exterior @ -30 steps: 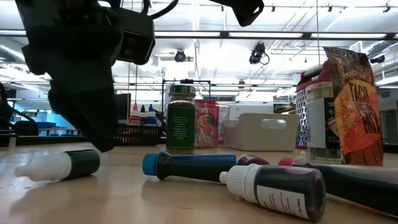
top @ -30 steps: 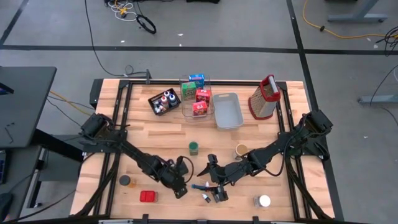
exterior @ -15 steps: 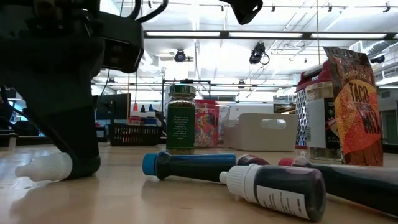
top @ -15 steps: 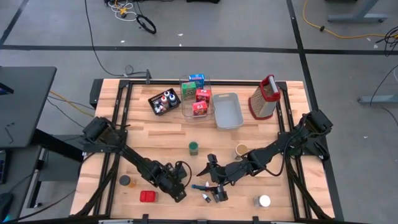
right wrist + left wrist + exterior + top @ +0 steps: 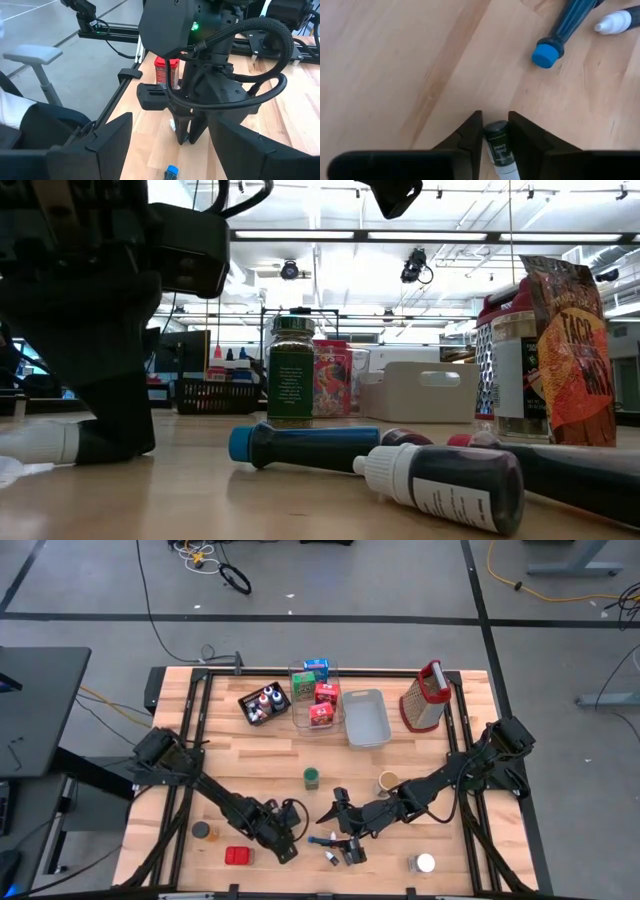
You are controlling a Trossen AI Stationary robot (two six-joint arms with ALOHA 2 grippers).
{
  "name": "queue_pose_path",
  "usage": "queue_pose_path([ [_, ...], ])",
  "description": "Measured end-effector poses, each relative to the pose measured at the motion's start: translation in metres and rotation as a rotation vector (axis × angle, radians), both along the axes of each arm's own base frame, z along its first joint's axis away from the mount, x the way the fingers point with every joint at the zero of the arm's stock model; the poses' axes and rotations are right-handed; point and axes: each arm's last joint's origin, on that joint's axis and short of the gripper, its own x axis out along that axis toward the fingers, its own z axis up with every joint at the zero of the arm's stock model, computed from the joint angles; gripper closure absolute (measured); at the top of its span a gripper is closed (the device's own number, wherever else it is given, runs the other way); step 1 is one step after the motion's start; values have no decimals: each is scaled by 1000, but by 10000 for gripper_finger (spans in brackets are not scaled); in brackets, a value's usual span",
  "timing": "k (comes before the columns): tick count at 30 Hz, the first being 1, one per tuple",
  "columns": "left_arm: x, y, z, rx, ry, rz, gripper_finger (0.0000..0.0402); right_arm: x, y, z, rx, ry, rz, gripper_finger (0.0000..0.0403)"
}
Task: Pick & Place Kitchen Items
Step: Put the small dark green food coloring bottle into the black bin
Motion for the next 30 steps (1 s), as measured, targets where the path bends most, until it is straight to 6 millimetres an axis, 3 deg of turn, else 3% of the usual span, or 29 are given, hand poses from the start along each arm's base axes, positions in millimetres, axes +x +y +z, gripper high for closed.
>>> queue_pose_path([
  [7,1,6,2,42,7,-44,309,0,0,0,0,1,0,131],
  [14,-6,32,27,154,32,-28,317,0,0,0,0,1,0,131],
  [19,-14,72,49,304,117,44,311,0,0,0,0,1,0,131],
  [25,-17,136,76,464,161,167,311,0,0,0,0,1,0,131],
  [30,-16,183,85,595,198,244,312,0,0,0,0,2,0,131],
])
